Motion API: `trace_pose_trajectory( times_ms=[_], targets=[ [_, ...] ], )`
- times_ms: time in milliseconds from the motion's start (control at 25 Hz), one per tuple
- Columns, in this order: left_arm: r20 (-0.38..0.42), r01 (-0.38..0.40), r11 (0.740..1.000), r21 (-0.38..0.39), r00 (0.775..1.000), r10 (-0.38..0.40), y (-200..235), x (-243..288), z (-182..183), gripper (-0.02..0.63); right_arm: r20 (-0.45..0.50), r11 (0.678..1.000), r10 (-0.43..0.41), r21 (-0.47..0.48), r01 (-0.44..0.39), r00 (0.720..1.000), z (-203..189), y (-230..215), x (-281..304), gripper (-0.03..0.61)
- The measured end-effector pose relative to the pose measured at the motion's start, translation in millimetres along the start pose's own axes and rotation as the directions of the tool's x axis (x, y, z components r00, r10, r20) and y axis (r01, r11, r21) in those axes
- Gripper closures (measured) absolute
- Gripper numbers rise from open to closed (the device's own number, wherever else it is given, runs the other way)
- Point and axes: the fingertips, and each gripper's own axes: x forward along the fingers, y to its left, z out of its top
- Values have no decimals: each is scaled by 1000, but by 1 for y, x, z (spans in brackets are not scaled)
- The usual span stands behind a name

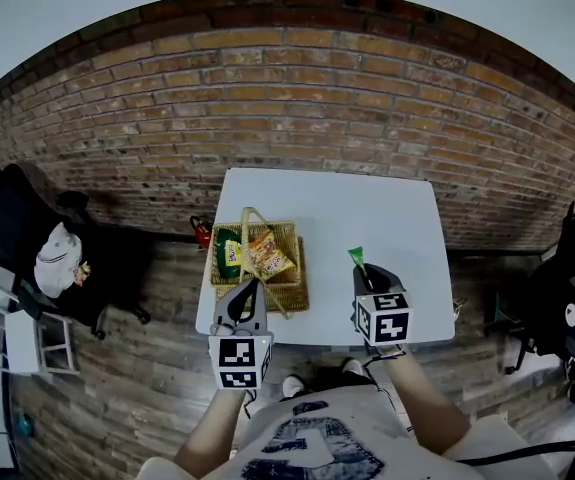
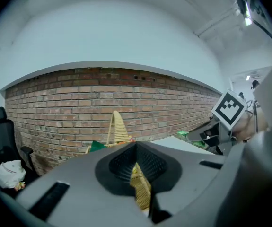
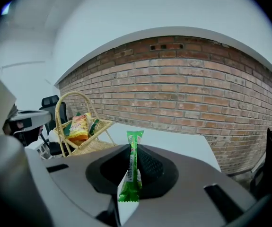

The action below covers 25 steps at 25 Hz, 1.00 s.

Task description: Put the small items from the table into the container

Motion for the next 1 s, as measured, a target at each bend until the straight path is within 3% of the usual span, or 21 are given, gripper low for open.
trace_pose_trajectory(
  times_ms=[480, 1000],
  targets=[
    [37, -65, 998, -24, 997, 66, 43, -19, 8, 563, 59, 996, 76, -57, -72, 995, 39, 54, 2, 525],
    [28, -122, 992, -38, 992, 123, 74, 8, 12, 563, 77, 980, 183, -96, -176, 980, 72, 78, 53, 525]
  ],
)
